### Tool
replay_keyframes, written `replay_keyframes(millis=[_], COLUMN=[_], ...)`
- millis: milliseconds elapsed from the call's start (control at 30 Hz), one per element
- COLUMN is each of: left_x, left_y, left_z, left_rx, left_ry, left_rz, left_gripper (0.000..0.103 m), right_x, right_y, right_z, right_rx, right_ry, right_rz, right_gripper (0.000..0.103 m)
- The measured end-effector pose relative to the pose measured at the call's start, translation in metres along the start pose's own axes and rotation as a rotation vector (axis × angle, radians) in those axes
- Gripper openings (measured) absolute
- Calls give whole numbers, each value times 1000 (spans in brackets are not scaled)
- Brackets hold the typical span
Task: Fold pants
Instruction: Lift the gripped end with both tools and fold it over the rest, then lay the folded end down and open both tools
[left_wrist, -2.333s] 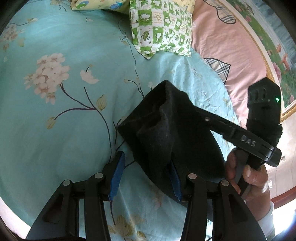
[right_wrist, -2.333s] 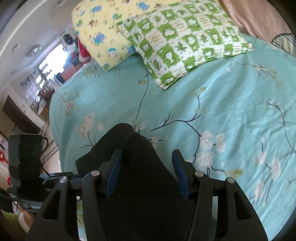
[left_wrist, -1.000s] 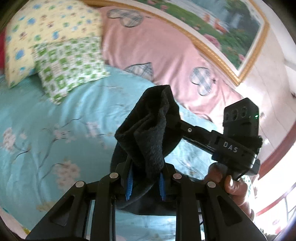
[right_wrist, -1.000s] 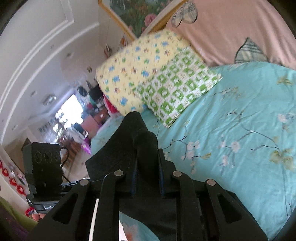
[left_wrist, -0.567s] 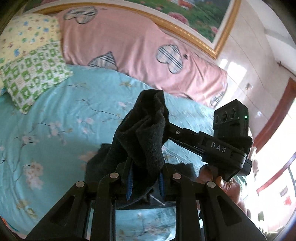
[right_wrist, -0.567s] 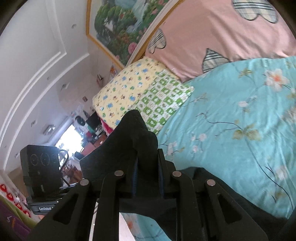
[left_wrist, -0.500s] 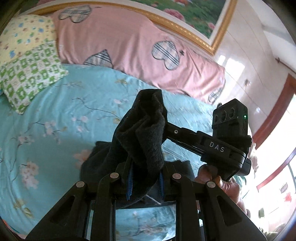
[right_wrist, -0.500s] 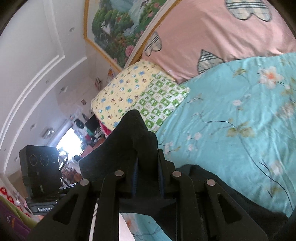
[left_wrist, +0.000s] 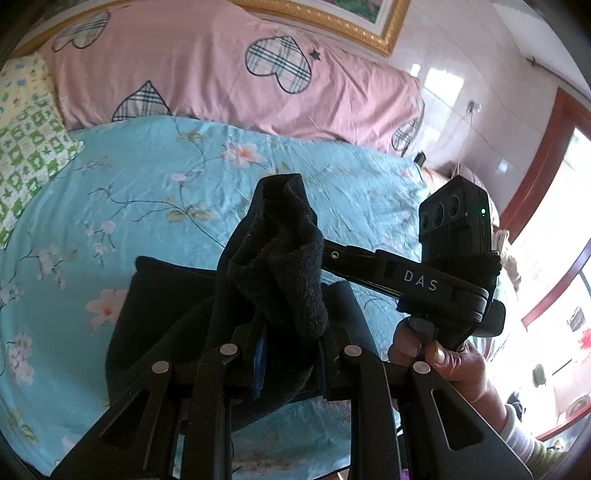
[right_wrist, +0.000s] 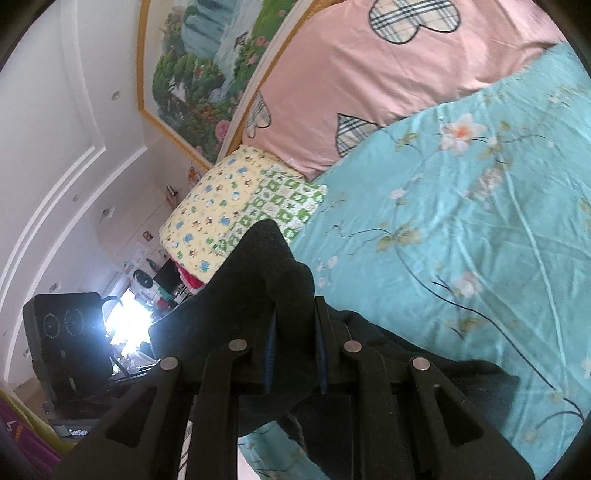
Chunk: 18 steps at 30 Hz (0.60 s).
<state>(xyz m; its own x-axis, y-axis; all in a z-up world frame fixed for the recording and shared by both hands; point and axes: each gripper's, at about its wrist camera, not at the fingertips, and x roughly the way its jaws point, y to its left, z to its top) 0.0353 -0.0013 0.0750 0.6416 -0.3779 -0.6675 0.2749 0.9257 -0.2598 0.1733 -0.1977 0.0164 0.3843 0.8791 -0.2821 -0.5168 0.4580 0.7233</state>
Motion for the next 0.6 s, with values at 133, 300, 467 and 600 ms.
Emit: replay_keyframes(millis=[133,300,467,600], left_x=[15,31,46,56], left_y=[-6,-16,-23,-28], left_z=[-4,-10,-12,-16], left_rx=[19,40,65,82], left_ry=[21,38,53,68], left_rz=[-4,-15,-18,-30], left_gripper=[21,21,23,30], right_x=[-6,-15,-22,-30], right_y=[-17,-30,-39,-41], right_z=[-5,-10,-13,-15], right_rx=[29,47,58,63], right_ry=[-3,1,19,23], right_rz=[-20,-47,-86,-171], right_gripper=[20,20,20,25])
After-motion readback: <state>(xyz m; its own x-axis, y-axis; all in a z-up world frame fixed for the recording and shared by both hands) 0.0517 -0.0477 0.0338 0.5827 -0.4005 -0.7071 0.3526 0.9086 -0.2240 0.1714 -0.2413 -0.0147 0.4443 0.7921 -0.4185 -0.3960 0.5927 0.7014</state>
